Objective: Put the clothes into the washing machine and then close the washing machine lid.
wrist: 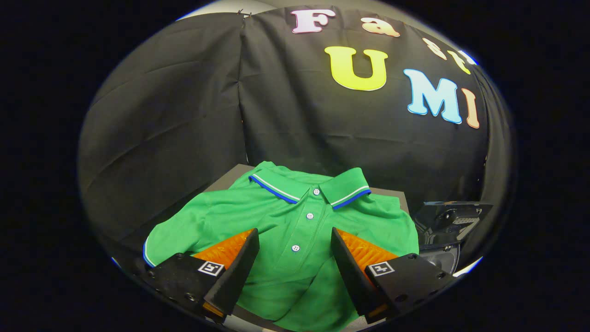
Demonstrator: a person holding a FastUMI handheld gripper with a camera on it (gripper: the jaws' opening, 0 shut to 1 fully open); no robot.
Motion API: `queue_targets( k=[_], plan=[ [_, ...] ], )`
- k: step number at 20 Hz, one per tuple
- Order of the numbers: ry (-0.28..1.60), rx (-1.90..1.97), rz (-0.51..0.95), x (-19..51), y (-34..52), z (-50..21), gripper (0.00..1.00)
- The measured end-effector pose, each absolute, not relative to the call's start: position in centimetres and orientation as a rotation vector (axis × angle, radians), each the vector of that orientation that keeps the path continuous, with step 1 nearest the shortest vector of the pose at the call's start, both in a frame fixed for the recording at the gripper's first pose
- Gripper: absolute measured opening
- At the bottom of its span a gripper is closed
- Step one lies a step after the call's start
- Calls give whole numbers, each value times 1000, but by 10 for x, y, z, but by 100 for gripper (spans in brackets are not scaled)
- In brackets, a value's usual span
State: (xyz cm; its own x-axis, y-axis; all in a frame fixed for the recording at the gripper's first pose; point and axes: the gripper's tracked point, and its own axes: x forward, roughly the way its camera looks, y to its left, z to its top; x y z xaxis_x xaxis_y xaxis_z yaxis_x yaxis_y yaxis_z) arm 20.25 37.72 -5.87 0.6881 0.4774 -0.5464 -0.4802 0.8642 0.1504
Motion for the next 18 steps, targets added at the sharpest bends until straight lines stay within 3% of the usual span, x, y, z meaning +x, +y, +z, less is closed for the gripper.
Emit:
queue_targets(
  k=[15, 16, 17, 18],
  plan=[
    [636, -51, 511, 199, 380, -75, 96],
    [639, -43, 507, 201, 380, -78, 88],
    [644, -48, 511, 201, 381, -80, 88],
    [637, -57, 508, 203, 379, -79, 76]
  ],
)
